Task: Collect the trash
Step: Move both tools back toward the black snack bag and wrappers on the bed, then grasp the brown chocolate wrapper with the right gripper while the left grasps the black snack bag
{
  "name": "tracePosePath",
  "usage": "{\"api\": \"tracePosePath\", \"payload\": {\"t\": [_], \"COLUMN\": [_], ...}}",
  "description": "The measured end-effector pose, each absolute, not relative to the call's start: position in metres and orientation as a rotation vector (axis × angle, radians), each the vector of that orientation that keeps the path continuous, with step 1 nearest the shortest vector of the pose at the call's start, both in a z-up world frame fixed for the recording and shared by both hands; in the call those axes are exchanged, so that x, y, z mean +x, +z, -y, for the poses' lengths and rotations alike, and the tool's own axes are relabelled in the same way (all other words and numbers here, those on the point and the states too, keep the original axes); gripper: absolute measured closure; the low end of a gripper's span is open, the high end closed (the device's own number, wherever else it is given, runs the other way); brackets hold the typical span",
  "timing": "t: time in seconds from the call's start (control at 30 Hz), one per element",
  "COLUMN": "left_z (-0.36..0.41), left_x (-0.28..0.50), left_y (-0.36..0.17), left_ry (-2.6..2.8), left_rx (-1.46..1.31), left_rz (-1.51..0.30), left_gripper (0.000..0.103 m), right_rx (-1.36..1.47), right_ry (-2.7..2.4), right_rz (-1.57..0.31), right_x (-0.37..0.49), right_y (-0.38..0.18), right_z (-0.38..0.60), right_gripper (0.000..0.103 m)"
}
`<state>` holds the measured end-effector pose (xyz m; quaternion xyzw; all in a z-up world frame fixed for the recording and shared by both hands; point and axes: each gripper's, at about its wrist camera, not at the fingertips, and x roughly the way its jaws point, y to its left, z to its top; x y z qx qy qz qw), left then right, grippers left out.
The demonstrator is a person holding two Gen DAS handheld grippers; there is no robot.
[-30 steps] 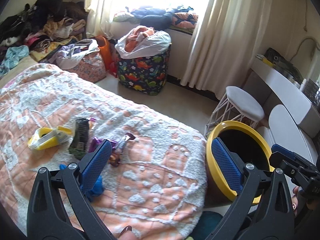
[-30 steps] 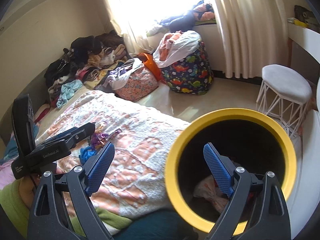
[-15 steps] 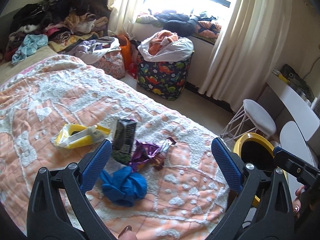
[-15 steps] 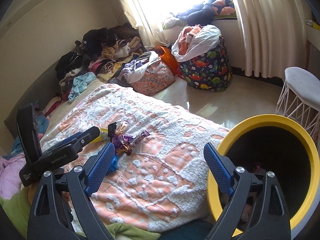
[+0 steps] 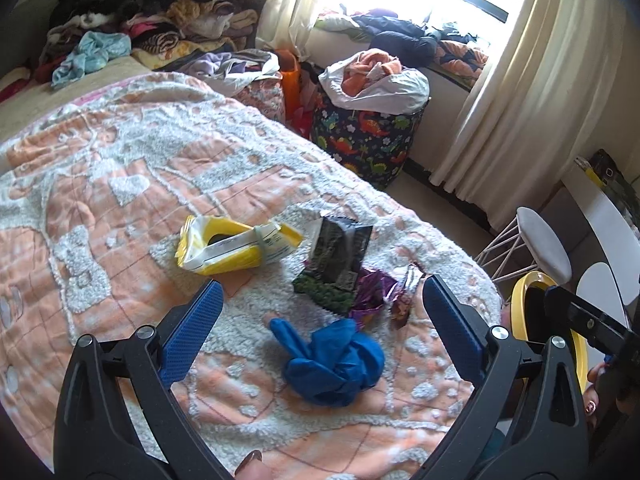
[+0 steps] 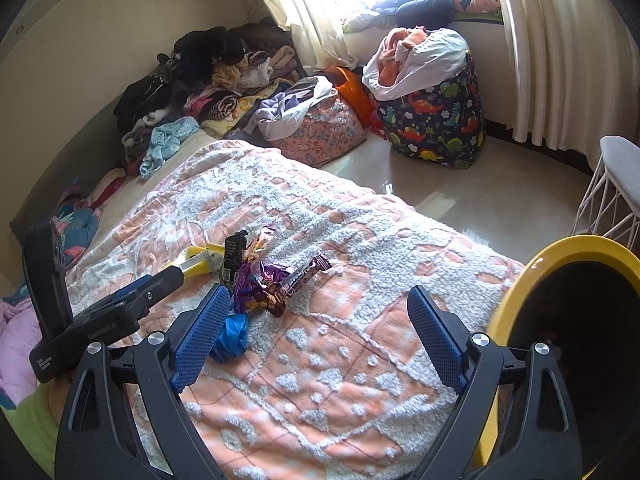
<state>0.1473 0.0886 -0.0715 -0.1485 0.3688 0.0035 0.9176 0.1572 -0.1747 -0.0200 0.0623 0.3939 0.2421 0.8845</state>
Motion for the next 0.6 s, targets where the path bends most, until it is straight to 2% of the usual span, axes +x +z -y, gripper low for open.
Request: {"api": "tracePosePath", "payload": {"t": [0.1,0.33,0.6], "left_z": [-0.094,-0.094,-0.090], "left_x": [0.152,0.162,0.184], "left_y": [-0.077,-0.085,-0.098], "left_ry": [-0.001,-0.038,-0.080], "left_rx": [-0.321,-0.349,-0.340], "left_rz": [-0.771,-0.784,-0.821], "left_gripper": [0.014,0.024,0.028], "right_rx": [0.129,0.125,0.154], "right_ry": [0.501,0.507,0.516], "right_rz": [-0.849,-0.927,-1.015], "right_x": [0.169,0.197,0.229], "right_y": [-0.029,-0.053,-0.081], "right_z": [0.164,0.143,0.124], "right_gripper": [0.016,0.028,0.037]}}
